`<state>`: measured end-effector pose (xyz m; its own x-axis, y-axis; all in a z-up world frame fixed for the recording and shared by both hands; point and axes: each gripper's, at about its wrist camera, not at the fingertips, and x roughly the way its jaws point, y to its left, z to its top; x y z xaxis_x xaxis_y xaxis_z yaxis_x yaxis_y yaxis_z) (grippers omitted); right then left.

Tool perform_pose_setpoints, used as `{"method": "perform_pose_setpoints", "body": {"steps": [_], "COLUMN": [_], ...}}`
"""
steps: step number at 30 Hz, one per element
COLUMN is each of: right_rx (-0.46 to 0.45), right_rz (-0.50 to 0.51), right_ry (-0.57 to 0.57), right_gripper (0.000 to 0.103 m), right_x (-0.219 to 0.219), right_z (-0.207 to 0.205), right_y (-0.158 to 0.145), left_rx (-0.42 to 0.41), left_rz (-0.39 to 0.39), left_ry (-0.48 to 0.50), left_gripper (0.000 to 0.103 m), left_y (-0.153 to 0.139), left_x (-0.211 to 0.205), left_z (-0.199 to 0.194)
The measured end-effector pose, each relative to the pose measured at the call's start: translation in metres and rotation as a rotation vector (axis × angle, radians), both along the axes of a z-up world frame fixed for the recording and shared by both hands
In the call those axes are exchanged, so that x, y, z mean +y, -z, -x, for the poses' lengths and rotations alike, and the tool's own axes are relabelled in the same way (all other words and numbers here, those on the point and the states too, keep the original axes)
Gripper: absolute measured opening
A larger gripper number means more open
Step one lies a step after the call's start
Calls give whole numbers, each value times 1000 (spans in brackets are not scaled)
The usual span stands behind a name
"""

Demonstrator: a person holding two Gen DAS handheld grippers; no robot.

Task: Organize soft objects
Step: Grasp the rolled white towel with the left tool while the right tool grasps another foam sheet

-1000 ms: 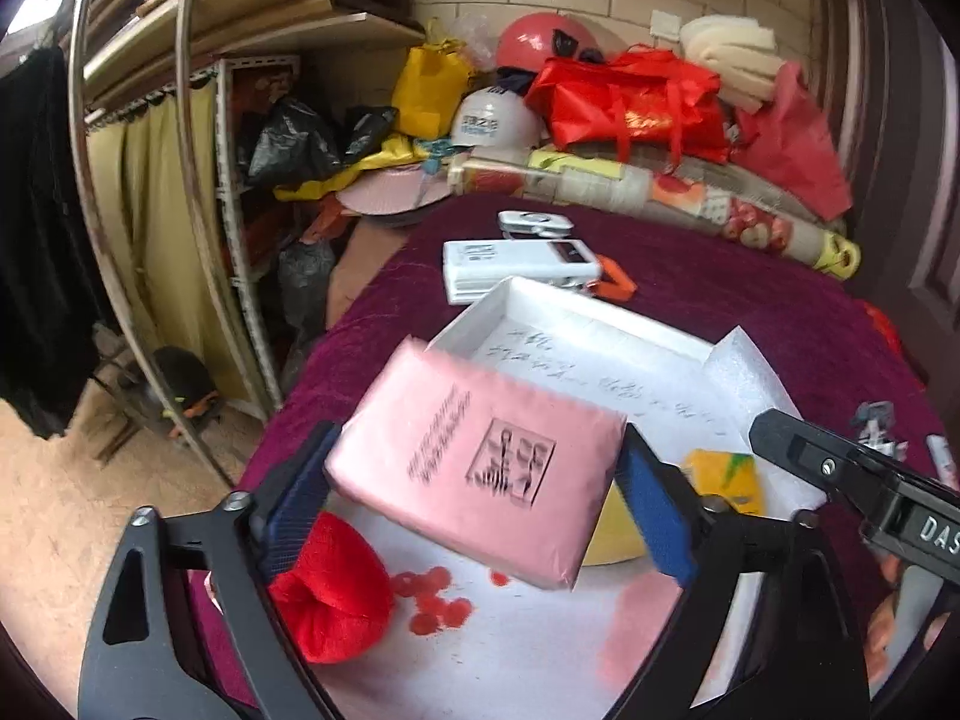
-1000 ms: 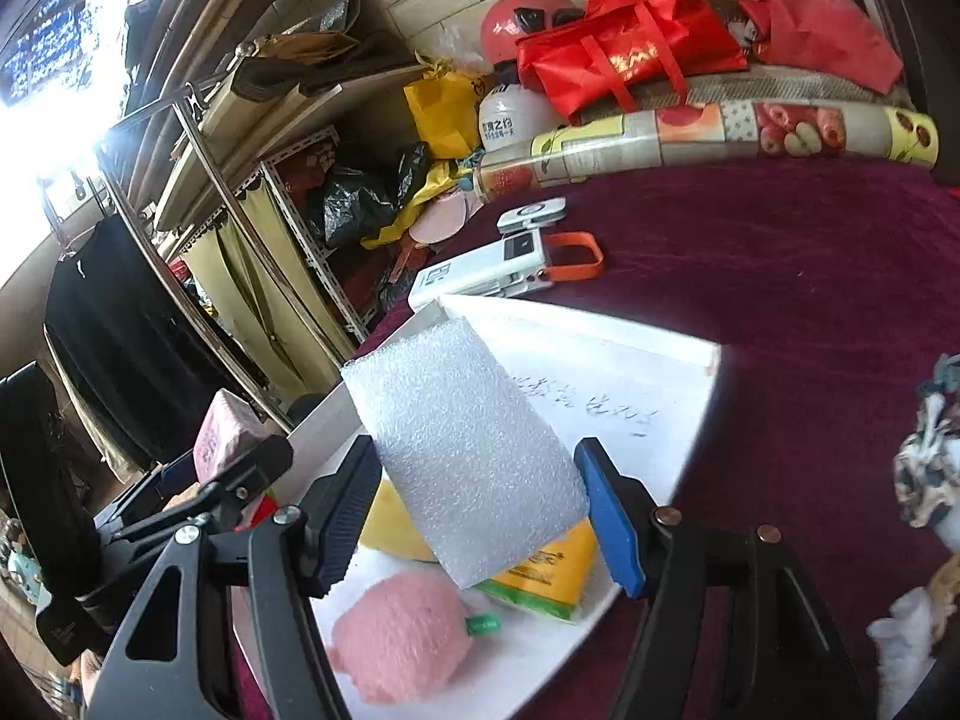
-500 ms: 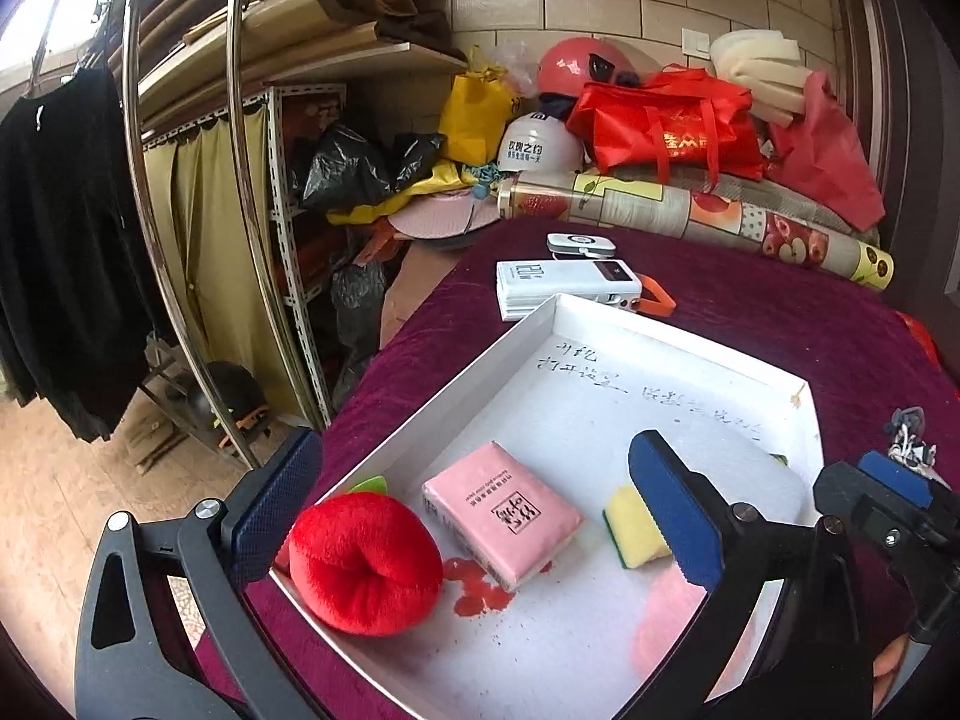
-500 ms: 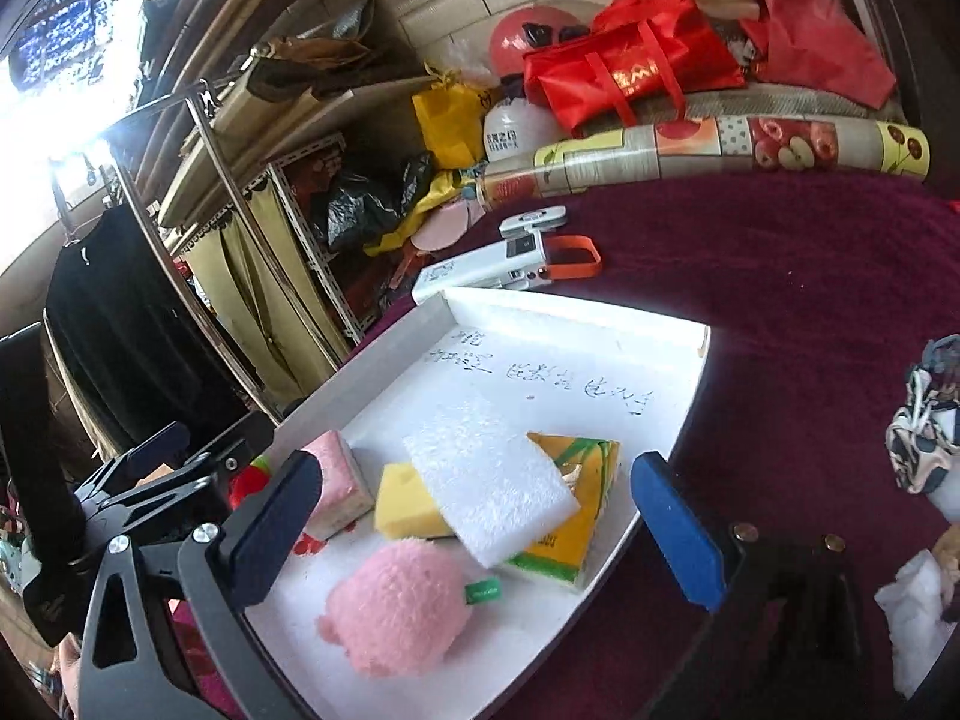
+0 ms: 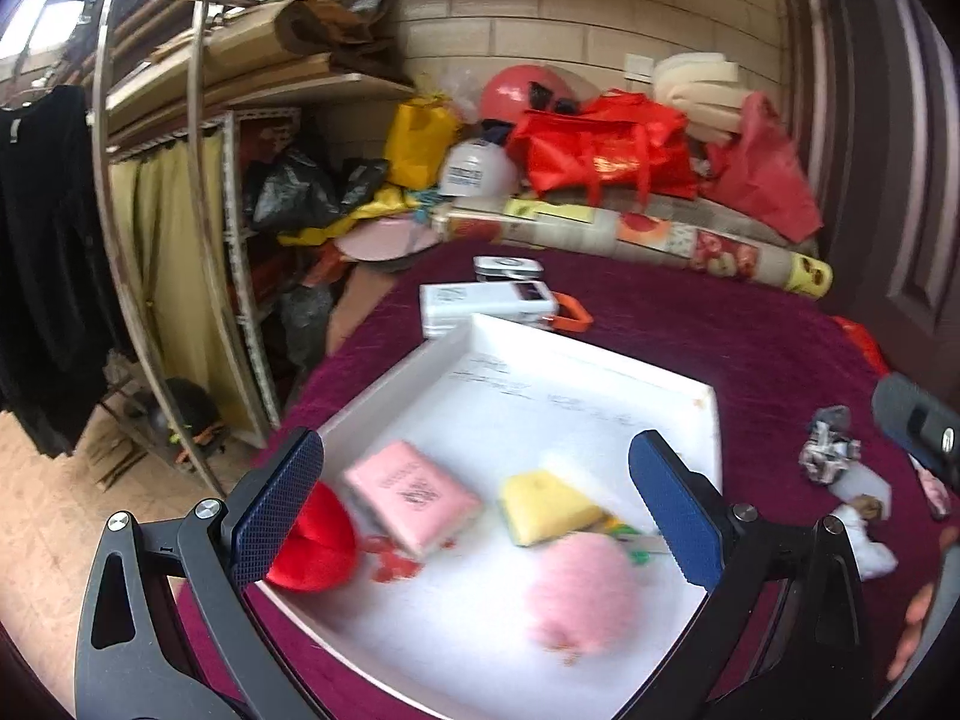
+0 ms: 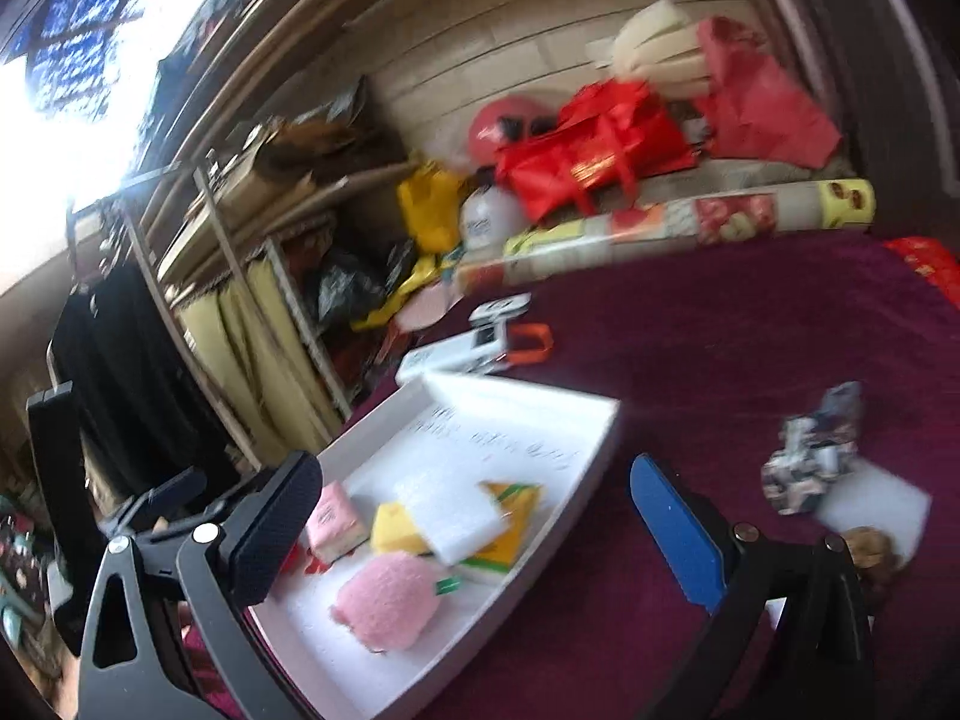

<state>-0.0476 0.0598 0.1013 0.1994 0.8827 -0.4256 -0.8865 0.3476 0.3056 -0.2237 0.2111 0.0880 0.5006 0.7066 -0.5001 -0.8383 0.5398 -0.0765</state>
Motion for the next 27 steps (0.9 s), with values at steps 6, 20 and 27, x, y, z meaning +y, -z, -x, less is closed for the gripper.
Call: {"method": "perform_pose_setpoints", "body": {"steps": [6,20,27], "right_rx": [-5,109,-46], "right_rz": [-64,246,452], "right_ry": [188,230,88], "right_gripper": [103,103,103], "right_x": [-60,-89,-39], "right_z": [-53,-181,-165], "right_y": [-11,42,79], "left_rx": [-4,149,266], "left_rz": [87,304,265], "left_ry": [210,768,730], "left_gripper": [103,103,103], "left_y": [10,54,75], "left_x": [-31,-130,-140], "left_z": [-44,-204,-246]}}
